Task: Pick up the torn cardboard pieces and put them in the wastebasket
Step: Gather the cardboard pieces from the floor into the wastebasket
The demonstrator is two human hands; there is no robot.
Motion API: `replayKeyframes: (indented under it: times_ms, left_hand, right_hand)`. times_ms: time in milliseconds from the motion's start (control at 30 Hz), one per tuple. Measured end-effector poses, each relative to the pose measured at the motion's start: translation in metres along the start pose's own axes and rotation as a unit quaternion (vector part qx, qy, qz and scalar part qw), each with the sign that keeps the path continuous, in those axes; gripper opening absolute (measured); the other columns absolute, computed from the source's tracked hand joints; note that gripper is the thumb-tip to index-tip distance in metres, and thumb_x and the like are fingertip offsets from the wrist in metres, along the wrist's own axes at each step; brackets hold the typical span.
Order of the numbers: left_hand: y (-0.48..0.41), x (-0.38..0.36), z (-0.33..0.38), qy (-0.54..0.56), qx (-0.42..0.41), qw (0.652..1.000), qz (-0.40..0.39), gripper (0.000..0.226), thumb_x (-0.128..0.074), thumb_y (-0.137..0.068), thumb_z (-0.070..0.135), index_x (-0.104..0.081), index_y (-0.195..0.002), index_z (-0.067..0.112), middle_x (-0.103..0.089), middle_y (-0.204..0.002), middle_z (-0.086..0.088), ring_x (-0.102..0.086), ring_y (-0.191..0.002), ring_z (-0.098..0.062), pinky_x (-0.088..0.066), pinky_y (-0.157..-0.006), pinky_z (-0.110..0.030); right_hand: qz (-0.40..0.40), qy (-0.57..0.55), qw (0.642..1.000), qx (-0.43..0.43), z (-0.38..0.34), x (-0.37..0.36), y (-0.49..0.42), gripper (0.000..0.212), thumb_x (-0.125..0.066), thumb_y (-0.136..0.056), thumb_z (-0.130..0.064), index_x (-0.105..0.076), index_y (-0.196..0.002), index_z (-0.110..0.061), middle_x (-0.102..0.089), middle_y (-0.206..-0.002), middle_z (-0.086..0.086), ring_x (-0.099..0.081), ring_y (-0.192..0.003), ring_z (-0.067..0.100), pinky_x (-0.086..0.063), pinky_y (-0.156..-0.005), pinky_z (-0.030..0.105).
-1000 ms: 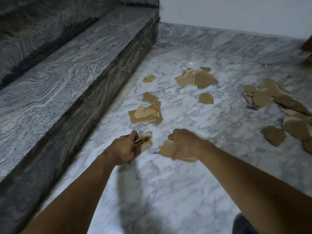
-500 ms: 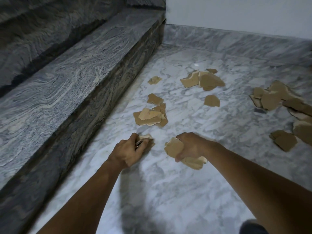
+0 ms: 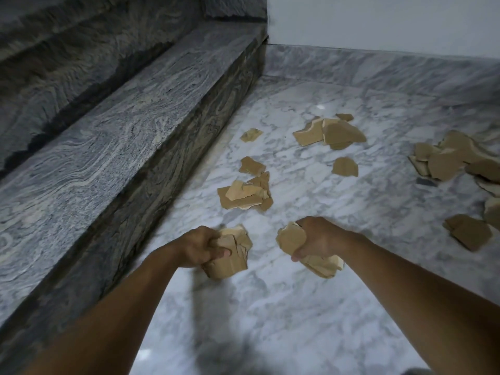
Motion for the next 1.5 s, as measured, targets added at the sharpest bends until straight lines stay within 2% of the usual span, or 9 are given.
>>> replayKeyframes:
  times_ms: [167,433,567,700,867,1000,1200,1400,1500]
  left_hand:
    - [-0.023,0.05,0.052,0.041,-0.036,0.998,0.028,0.047,-0.082,-0.073,0.043,-0.069,-0.096,0.005,-0.074,-0.09,-0.005,-0.07,-0.082,-0.021,-0.059,-0.077,-0.038]
    - [-0.096,0.06,0.093,-0.144,-0.032,0.982,0.122,0.043,-0.072,-0.08,0.043,-0.056,-0.109,0.016,-0.052,-0.122,-0.012,-0.055,-0.107,-0.033,-0.05,-0.092,-0.043]
    - [-0.101,0.051,0.088,-0.193,0.0,0.975,0.11,0.049,-0.069,-0.073,0.061,-0.041,-0.098,0.029,-0.047,-0.113,-0.01,-0.047,-0.11,-0.035,-0.045,-0.093,-0.048]
    - [-0.088,0.045,0.083,-0.162,-0.018,0.983,0.083,0.054,-0.064,-0.057,0.069,-0.04,-0.091,0.035,-0.051,-0.1,-0.004,-0.055,-0.096,-0.029,-0.051,-0.082,-0.046]
    - [-0.065,0.042,0.091,-0.164,-0.052,0.98,0.101,0.053,-0.078,-0.073,0.041,-0.037,-0.1,0.024,-0.056,-0.09,0.0,-0.053,-0.081,-0.021,-0.035,-0.057,-0.031]
    - [-0.053,0.042,0.095,-0.094,-0.055,0.991,0.081,0.069,-0.084,-0.067,0.024,-0.031,-0.111,0.029,-0.06,-0.078,-0.003,-0.056,-0.068,-0.019,-0.047,-0.052,-0.03]
    - [-0.066,0.062,0.12,-0.065,-0.042,0.996,0.051,0.029,-0.089,-0.066,0.029,-0.07,-0.088,0.028,-0.073,-0.087,0.002,-0.069,-0.083,-0.015,-0.054,-0.065,-0.027]
    - [-0.103,0.026,0.129,-0.163,-0.029,0.986,0.026,0.069,-0.081,-0.054,0.051,-0.059,-0.116,0.031,-0.061,-0.113,0.0,-0.06,-0.109,-0.026,-0.05,-0.092,-0.035]
    - [-0.104,0.025,0.132,-0.129,-0.042,0.99,0.032,0.046,-0.07,-0.065,0.04,-0.058,-0.108,0.027,-0.059,-0.095,0.002,-0.061,-0.107,-0.031,-0.049,-0.089,-0.036]
  right_hand:
    - [-0.022,0.042,0.999,0.006,0.004,0.027,-0.012,0.076,-0.09,-0.053,-0.051,-0.062,-0.117,-0.023,-0.065,-0.108,-0.004,-0.063,-0.099,0.018,-0.052,-0.081,0.03]
    - [0.131,0.113,0.985,0.005,0.023,0.07,-0.026,0.036,-0.074,-0.083,-0.028,-0.055,-0.111,-0.016,-0.063,-0.113,0.007,-0.061,-0.104,0.029,-0.044,-0.074,0.03]
    - [0.137,0.106,0.985,0.001,0.025,0.066,-0.032,0.029,-0.066,-0.089,-0.021,-0.053,-0.114,-0.014,-0.061,-0.117,0.01,-0.06,-0.108,0.03,-0.039,-0.072,0.029]
    - [0.132,0.096,0.986,-0.02,0.028,0.066,-0.036,0.034,-0.067,-0.087,-0.024,-0.052,-0.116,-0.017,-0.06,-0.12,0.009,-0.061,-0.107,0.03,-0.039,-0.072,0.029]
    - [0.128,0.086,0.988,-0.031,0.028,0.067,-0.035,0.037,-0.068,-0.086,-0.026,-0.053,-0.118,-0.019,-0.061,-0.119,0.007,-0.061,-0.106,0.03,-0.043,-0.073,0.031]
    - [0.132,0.089,0.986,-0.039,0.027,0.067,-0.03,0.035,-0.067,-0.086,-0.025,-0.052,-0.117,-0.02,-0.061,-0.117,0.005,-0.062,-0.103,0.028,-0.041,-0.071,0.031]
    - [0.116,0.075,0.989,-0.052,0.029,0.069,-0.029,0.038,-0.069,-0.087,-0.027,-0.053,-0.12,-0.019,-0.061,-0.119,0.005,-0.062,-0.106,0.027,-0.042,-0.073,0.031]
    - [0.074,0.009,0.996,-0.049,0.039,0.076,-0.034,0.057,-0.079,-0.08,-0.034,-0.053,-0.128,-0.017,-0.063,-0.122,0.006,-0.063,-0.106,0.027,-0.053,-0.086,0.036]
    - [0.068,-0.006,0.997,-0.047,0.042,0.076,-0.035,0.056,-0.08,-0.078,-0.035,-0.055,-0.125,-0.016,-0.064,-0.119,0.006,-0.064,-0.105,0.026,-0.053,-0.086,0.036]
Point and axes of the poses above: each hand's wrist, its own y-axis away from the middle knuckle, its own x-axis out of the back of the hand, z = x × y, the point moved 7 cm from there along -y, towards the middle knuckle
